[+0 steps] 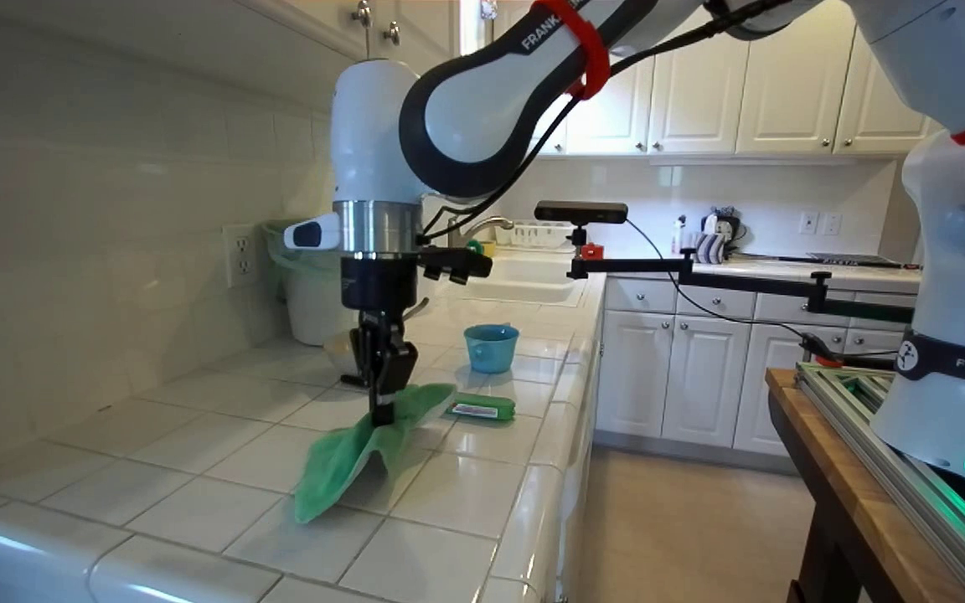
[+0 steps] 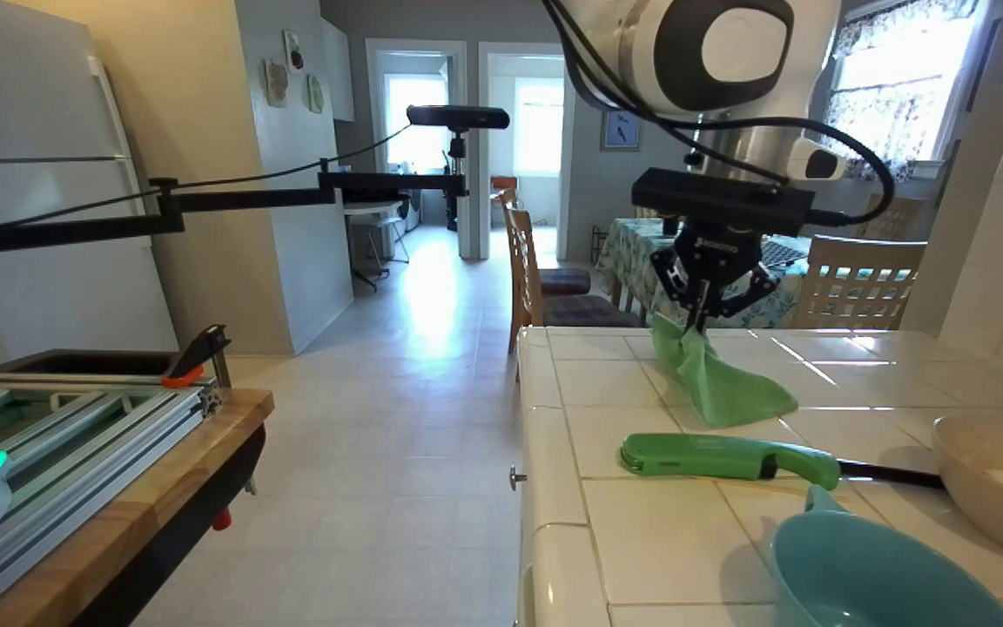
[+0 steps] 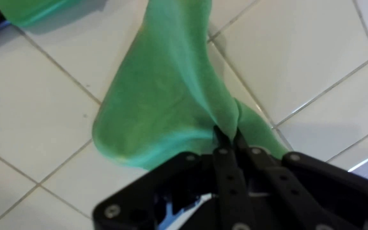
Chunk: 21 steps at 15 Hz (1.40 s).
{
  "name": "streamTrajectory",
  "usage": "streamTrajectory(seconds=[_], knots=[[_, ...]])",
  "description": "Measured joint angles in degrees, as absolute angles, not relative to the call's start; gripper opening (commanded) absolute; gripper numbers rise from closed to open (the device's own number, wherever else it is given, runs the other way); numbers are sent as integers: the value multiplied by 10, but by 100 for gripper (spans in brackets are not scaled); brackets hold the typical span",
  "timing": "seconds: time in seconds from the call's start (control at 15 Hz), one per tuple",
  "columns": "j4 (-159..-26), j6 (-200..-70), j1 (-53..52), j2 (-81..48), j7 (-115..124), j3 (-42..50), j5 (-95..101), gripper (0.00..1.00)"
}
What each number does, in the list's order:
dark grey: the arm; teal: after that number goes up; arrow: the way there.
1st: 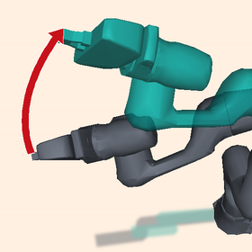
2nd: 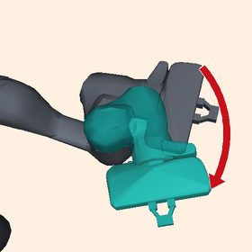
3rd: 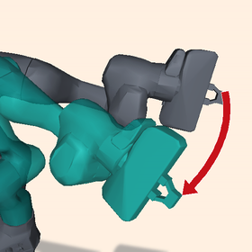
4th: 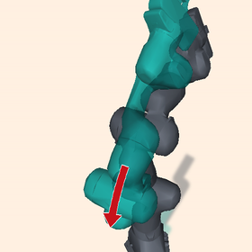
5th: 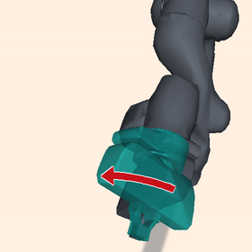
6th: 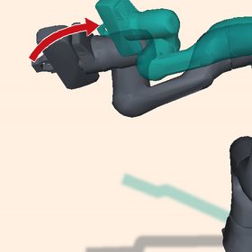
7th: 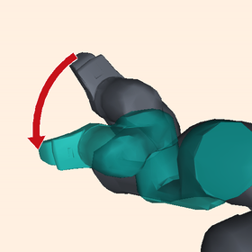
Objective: Use the towel to wipe the green object
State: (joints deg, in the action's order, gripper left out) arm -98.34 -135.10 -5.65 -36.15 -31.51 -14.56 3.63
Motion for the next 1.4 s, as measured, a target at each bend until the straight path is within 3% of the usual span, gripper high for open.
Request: streamTrajectory(seconds=[1.4], knots=[[-1156, -1455, -72, -227, -3, -70, 5, 1]])
